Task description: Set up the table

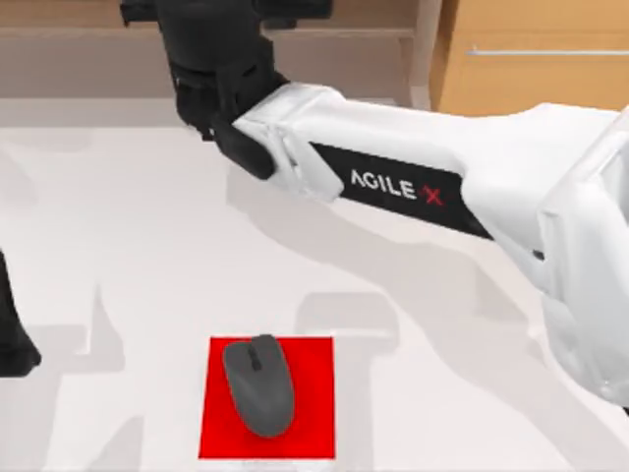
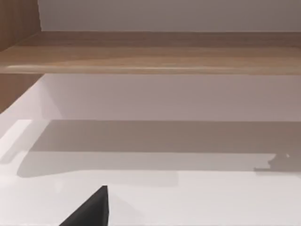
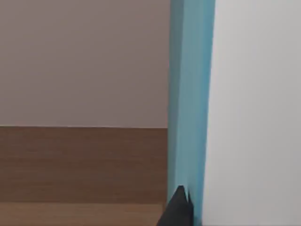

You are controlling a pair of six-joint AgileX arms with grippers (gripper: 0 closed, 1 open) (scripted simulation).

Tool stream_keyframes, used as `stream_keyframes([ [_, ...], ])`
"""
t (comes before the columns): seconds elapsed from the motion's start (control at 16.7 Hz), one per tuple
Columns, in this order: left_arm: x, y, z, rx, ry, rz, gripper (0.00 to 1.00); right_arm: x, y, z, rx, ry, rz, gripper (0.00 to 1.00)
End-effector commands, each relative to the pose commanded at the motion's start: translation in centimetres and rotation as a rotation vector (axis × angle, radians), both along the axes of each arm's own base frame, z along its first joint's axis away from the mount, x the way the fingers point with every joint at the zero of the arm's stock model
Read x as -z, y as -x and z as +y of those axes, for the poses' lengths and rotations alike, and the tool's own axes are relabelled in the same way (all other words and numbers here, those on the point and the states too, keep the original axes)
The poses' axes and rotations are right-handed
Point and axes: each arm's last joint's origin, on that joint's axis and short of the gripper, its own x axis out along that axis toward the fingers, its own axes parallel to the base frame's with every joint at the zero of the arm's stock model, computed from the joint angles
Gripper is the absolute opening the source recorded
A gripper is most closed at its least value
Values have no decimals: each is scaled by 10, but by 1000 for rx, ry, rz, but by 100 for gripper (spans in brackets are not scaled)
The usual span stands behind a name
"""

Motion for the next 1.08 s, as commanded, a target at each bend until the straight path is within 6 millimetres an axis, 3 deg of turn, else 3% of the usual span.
stream_keyframes([
  [0.24,0,0,0,0,0,0,100,2,-3,-2,3,1,2,0],
  [0.36,0,0,0,0,0,0,100,-8,2,-1,-18,-14,-6,0],
  [0.72,0,0,0,0,0,0,100,-25,56,19,-308,-54,61,0],
  [0.9,0,0,0,0,0,0,100,-64,79,5,-467,-161,71,0],
  [1.08,0,0,0,0,0,0,100,-115,78,-43,-552,-309,54,0],
])
